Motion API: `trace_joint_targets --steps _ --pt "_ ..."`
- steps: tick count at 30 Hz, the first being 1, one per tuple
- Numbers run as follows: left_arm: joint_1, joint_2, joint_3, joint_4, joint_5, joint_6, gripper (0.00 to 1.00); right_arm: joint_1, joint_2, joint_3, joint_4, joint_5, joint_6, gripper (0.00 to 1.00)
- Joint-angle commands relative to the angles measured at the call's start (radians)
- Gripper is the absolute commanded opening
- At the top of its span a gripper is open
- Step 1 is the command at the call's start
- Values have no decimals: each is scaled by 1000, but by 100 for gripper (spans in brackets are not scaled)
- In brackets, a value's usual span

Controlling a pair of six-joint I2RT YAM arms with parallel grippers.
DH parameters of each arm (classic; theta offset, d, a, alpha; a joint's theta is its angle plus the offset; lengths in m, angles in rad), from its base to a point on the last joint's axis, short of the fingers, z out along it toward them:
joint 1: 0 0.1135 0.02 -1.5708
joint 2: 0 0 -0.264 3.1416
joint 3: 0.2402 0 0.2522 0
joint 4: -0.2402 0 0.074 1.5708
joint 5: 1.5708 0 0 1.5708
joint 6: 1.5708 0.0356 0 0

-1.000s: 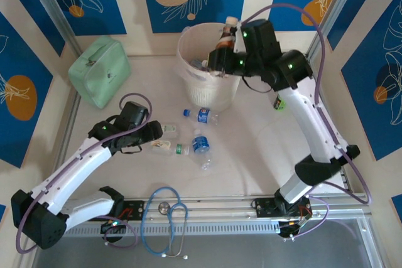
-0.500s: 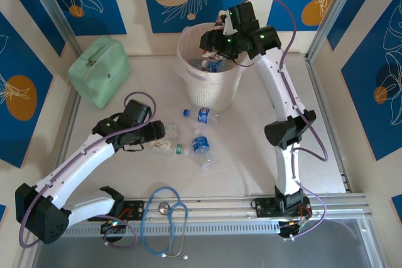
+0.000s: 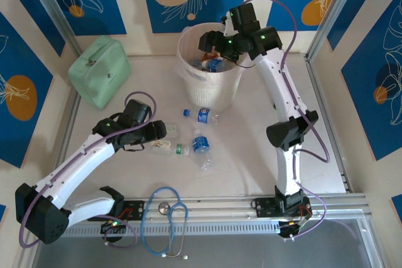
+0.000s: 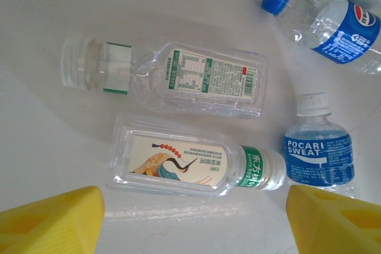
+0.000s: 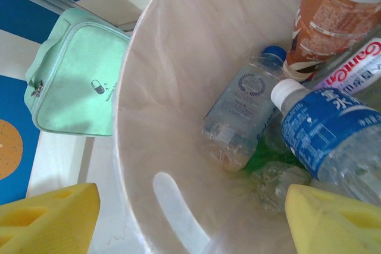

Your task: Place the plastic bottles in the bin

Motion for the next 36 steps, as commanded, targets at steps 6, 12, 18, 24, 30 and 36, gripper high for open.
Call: trace_joint_targets --steps 6,12,18,24,30,36 --pt "-69 20 23 38 38 4 80 40 -403 -386 124 63 -65 81" --pt "-207 77 57 45 -34 -72 82 96 -737 -815 213 115 -44 80" --pt "-343 207 98 48 -112 -150 81 149 -1017 -1180 225 192 52 80" --pt "-399 356 187 82 -124 -177 83 139 -1172 -1403 201 196 125 79" --pt "-421 521 302 105 -124 -177 86 62 -1226 -1503 178 189 147 78" --pt "-422 626 337 129 -98 -214 86 -25 -1262 -1543 198 128 149 78"
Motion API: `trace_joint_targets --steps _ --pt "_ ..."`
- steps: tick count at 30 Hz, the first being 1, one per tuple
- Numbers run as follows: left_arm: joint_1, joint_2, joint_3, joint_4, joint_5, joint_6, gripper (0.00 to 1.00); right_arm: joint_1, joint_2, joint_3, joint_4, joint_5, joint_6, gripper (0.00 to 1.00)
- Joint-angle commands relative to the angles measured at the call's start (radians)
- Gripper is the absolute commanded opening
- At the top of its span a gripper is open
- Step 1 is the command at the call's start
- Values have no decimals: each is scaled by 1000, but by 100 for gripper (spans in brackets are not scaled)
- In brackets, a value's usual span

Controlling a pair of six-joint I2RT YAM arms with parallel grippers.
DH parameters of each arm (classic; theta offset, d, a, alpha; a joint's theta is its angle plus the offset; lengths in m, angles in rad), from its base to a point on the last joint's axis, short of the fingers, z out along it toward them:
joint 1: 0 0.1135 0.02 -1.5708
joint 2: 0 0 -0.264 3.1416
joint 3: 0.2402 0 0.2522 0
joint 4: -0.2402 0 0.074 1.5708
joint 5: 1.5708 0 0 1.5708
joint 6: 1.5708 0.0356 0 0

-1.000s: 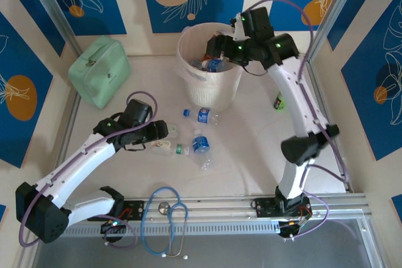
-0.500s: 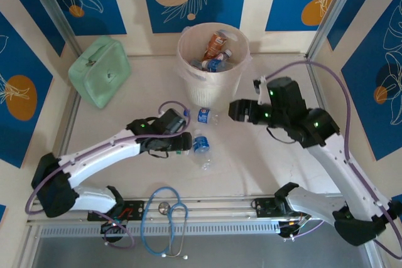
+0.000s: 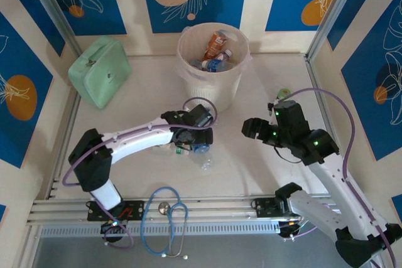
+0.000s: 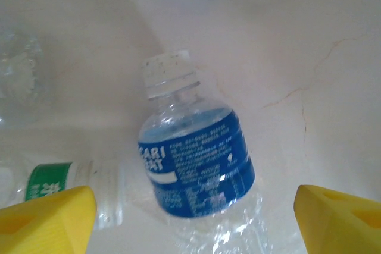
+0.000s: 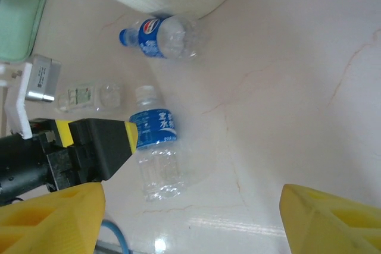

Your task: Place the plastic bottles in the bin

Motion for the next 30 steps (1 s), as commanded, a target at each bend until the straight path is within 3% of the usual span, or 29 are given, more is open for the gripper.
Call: trace_joint_targets --steps 1,18,30 --pt "-9 61 34 14 12 -38 86 -37 -26 -18 12 -52 13 78" --pt "-8 248 131 -22 16 -77 79 -64 -44 -38 5 -85 9 78" --pt "-11 245 133 -31 32 -59 64 -67 -51 -37 -3 -83 11 77"
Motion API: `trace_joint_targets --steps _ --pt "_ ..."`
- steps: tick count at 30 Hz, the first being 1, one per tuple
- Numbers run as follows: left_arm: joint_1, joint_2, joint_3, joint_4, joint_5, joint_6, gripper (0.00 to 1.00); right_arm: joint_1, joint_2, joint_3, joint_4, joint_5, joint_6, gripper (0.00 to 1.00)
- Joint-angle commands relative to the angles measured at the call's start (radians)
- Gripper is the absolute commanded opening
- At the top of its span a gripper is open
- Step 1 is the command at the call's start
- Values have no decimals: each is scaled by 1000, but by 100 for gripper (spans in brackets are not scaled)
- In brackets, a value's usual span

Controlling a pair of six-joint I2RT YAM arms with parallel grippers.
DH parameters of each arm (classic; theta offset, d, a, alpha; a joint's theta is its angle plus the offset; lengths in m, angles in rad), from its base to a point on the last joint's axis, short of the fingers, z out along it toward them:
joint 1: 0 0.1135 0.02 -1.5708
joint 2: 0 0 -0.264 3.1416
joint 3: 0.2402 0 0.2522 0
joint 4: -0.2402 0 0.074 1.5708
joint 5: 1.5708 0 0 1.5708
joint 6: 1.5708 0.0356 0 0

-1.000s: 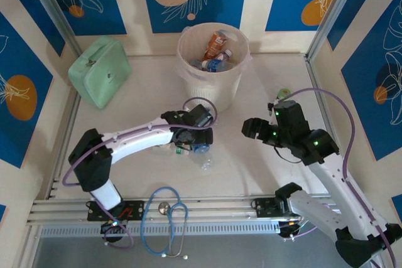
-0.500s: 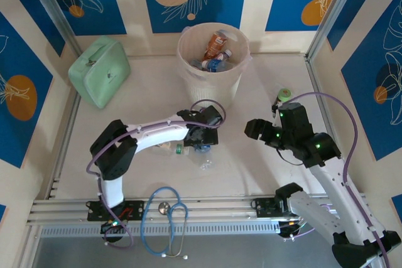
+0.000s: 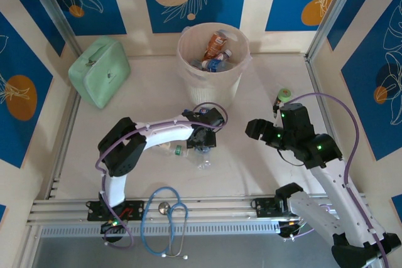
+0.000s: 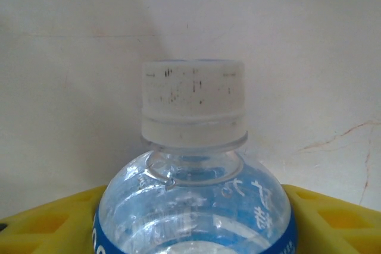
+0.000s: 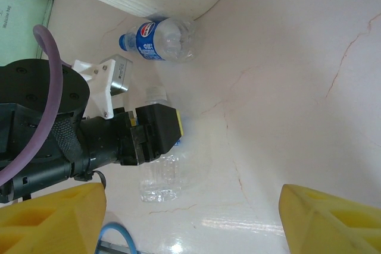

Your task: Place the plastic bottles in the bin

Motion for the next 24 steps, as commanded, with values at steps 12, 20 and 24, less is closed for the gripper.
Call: trace_joint_targets --steps 12,20,24 --pt "-66 -235 42 -164 -39 69 60 -13 -9 -32 28 -41 14 77" --pt "-70 -424 127 -261 -110 156 61 -14 2 -36 59 -65 26 76" --pt "-63 -435 292 -299 -184 240 62 -8 3 -31 66 -72 29 76"
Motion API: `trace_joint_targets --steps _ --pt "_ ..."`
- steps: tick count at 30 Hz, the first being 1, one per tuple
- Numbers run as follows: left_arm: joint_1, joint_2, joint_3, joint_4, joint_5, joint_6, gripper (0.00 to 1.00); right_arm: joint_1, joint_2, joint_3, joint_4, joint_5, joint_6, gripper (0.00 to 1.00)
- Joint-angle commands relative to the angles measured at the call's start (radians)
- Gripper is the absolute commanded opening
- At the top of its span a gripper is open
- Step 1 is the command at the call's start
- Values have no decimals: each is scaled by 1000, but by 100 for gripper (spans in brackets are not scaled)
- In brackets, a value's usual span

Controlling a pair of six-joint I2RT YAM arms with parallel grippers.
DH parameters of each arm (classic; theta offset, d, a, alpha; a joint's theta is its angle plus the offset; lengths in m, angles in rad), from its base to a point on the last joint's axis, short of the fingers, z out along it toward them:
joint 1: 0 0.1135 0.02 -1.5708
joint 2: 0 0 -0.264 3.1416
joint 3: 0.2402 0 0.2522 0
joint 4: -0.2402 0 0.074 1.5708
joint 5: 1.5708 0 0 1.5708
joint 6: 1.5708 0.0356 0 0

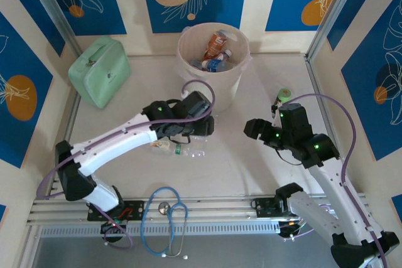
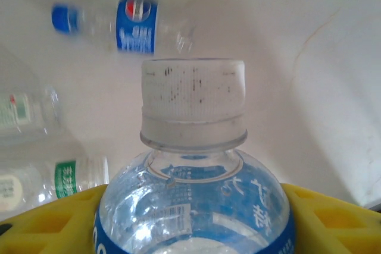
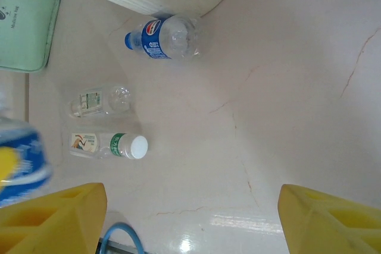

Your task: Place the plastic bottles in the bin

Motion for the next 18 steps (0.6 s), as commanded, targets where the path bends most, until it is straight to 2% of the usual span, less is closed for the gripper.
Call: trace_joint_targets --steps 1,10,18 --pt "10 -23 134 -42 -87 111 63 6 -2 6 16 -30 16 76" --pt "177 73 450 83 -26 215 64 77 -14 -7 24 5 42 76" --pt "337 181 553 299 74 146 64 148 -5 -38 56 32 70 76"
